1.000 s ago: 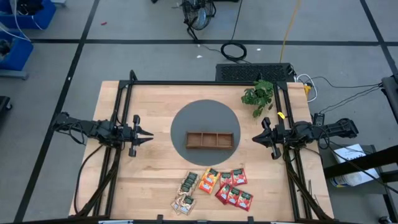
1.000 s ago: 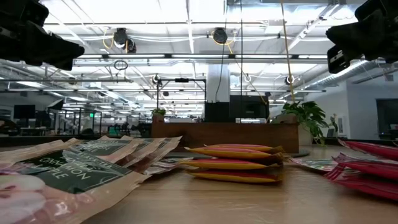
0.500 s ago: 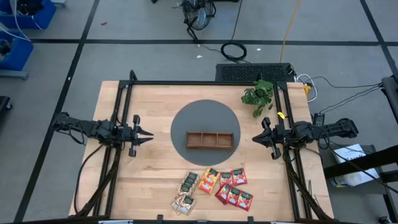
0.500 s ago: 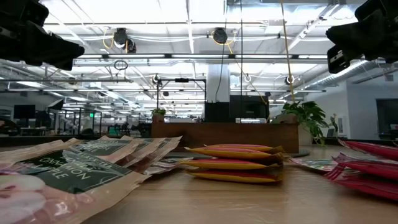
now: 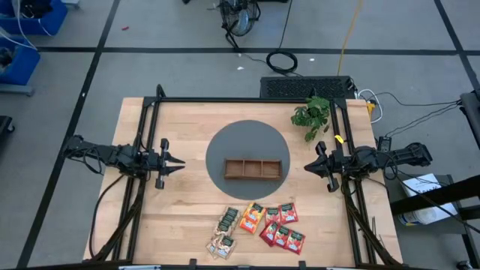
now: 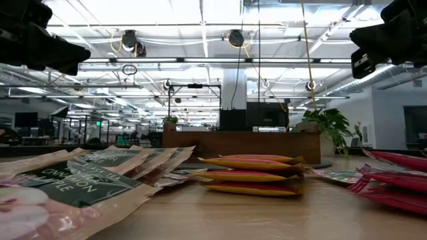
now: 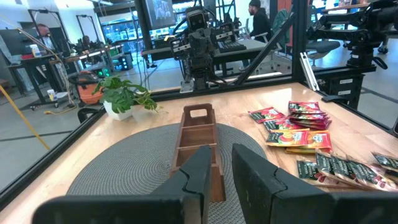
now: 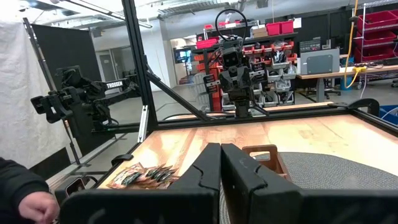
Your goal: Pick & Place Tea
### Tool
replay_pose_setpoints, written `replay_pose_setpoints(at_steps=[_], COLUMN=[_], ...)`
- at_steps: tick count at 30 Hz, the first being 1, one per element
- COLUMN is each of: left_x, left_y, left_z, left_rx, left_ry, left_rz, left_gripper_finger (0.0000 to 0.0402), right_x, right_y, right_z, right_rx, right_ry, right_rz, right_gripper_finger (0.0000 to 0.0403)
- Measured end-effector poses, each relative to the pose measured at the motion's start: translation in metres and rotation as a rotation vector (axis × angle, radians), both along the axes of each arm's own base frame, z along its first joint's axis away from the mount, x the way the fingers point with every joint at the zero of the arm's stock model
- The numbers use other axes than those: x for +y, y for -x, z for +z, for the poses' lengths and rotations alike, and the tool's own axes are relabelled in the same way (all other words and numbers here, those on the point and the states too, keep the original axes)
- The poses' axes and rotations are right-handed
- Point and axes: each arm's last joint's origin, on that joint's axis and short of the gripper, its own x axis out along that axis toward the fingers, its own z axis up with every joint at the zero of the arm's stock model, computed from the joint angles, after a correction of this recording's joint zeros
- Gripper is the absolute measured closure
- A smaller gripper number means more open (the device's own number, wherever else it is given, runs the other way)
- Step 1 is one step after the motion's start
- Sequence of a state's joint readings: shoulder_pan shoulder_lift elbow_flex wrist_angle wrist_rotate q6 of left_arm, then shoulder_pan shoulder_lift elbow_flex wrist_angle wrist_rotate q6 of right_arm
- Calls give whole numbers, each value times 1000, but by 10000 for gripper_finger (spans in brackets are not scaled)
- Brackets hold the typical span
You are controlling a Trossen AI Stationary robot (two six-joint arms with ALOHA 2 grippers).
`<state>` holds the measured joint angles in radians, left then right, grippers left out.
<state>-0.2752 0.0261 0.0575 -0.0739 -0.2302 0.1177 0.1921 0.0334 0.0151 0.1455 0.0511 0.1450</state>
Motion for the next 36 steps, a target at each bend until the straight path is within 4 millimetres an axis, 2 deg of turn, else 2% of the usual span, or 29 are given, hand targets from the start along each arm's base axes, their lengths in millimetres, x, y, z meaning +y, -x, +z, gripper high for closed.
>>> replay_pose_setpoints(at_steps=[36], left_x=[0], left_y=[0], left_z=[0], left_rx=[0], left_ry=[0], left_rz=[0], left_gripper_finger=[330], right_x=[-2], right_y=[0], right_z=[1], right_rx=[-15], right_ry=[-3], right_rz=[-54], right_gripper_finger=[403])
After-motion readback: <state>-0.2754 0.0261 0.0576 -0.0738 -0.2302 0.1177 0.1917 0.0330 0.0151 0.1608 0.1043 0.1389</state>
